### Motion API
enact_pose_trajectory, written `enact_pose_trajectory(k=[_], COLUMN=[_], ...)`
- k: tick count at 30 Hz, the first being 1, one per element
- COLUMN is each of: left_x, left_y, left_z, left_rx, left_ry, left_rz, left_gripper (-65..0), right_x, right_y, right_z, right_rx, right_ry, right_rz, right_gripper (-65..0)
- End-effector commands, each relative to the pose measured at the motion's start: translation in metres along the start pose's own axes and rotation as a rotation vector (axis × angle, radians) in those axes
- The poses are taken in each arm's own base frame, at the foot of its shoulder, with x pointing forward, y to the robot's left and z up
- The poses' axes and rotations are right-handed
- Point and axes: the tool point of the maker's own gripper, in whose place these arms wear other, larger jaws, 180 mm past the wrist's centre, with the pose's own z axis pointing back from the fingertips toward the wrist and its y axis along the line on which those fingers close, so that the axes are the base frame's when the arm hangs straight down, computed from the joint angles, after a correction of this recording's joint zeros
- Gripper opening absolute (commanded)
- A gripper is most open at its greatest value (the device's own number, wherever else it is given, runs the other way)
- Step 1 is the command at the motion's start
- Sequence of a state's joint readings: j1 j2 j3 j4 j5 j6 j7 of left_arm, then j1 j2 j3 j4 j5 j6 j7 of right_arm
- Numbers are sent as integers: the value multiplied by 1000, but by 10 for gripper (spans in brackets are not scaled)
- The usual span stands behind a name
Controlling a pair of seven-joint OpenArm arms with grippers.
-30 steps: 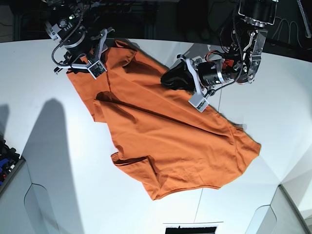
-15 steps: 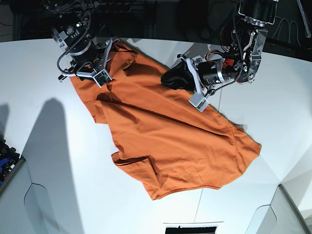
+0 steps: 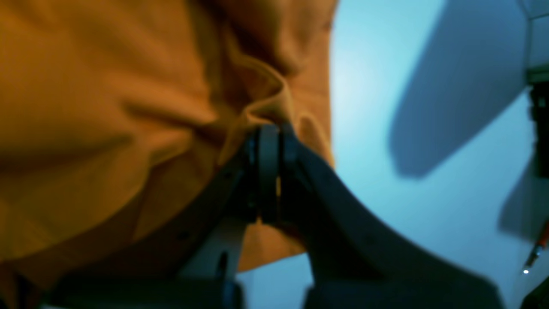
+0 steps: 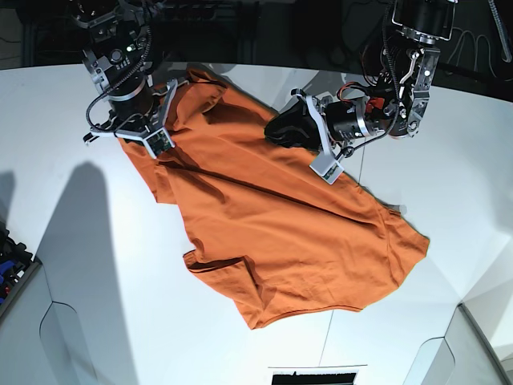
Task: Layout the t-shirt on the table in an organized manner, then fold the t-shirt properly
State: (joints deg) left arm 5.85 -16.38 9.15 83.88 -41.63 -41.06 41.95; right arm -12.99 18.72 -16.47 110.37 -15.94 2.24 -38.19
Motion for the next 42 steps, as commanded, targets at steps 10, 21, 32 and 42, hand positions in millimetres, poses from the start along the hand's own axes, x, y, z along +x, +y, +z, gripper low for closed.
enact_pose_trajectory(k=[10,21,32,42], left_x=[-18,-8,51,39], left_y=[28,20,-24,-39], left_z=[19,23,39,46], left_rx=[87,30,-48,-92], left_ry=[104,56,-62,-45], left_rz=[-43,17,-141,-114], left_gripper=[-439,-439,-439,-439], right_x=[25,-32,-36,15], right_y=[-96,-160,-150,-74], right_z=[2,21,20,4], right_rx=[-235,-350,-319,-18], right_ry=[-72,40,37,-110], right_rz=[-87,-362,-421,-313], right_gripper=[-650,-431,-220,-650])
